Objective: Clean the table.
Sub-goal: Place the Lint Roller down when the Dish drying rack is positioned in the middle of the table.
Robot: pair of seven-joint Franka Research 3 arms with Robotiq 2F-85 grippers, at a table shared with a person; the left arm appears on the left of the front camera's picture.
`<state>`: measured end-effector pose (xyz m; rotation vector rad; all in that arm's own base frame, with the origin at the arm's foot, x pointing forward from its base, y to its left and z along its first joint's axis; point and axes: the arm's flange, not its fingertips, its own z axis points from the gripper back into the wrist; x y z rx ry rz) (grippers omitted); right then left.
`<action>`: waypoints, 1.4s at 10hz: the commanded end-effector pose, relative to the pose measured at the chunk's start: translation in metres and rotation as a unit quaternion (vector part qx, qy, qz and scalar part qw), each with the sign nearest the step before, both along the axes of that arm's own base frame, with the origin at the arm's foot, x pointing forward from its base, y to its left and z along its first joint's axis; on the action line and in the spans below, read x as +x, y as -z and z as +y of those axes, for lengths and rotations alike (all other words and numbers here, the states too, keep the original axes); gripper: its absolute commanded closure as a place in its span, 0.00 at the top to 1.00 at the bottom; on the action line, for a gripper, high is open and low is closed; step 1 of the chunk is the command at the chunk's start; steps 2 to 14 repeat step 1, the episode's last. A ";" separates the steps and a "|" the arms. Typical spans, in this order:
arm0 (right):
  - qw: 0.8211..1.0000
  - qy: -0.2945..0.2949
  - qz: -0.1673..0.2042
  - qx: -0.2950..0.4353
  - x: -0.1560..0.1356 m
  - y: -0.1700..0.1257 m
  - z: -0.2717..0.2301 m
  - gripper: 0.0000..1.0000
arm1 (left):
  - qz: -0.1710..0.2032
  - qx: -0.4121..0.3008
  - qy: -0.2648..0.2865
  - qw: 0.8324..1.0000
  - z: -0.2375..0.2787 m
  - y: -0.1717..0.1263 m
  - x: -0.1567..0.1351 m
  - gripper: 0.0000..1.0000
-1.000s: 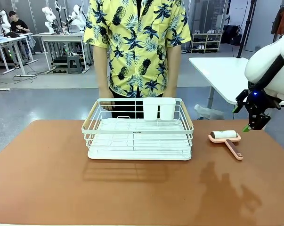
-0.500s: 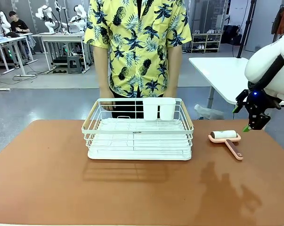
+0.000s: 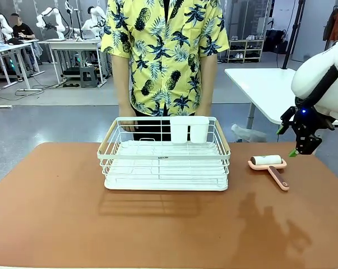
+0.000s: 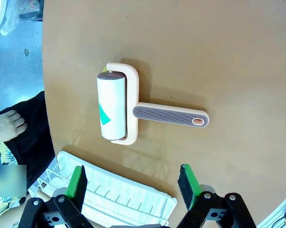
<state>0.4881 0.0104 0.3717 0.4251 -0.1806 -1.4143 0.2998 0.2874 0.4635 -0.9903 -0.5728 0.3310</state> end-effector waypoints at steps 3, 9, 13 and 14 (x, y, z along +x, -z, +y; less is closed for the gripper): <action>1.000 -0.001 0.000 0.000 -0.001 0.000 0.002 1.00 | -0.005 -0.003 0.001 1.000 0.001 0.000 -0.002 1.00; 1.000 -0.001 0.000 0.000 -0.001 0.000 0.002 1.00 | -0.005 -0.003 0.001 1.000 0.001 0.000 -0.002 1.00; 1.000 -0.001 0.000 0.000 -0.001 0.000 0.002 1.00 | -0.005 -0.003 0.001 1.000 0.001 0.000 -0.002 1.00; 1.000 -0.001 0.000 0.000 -0.001 0.000 0.002 1.00 | -0.005 -0.003 0.001 1.000 0.001 0.000 -0.002 1.00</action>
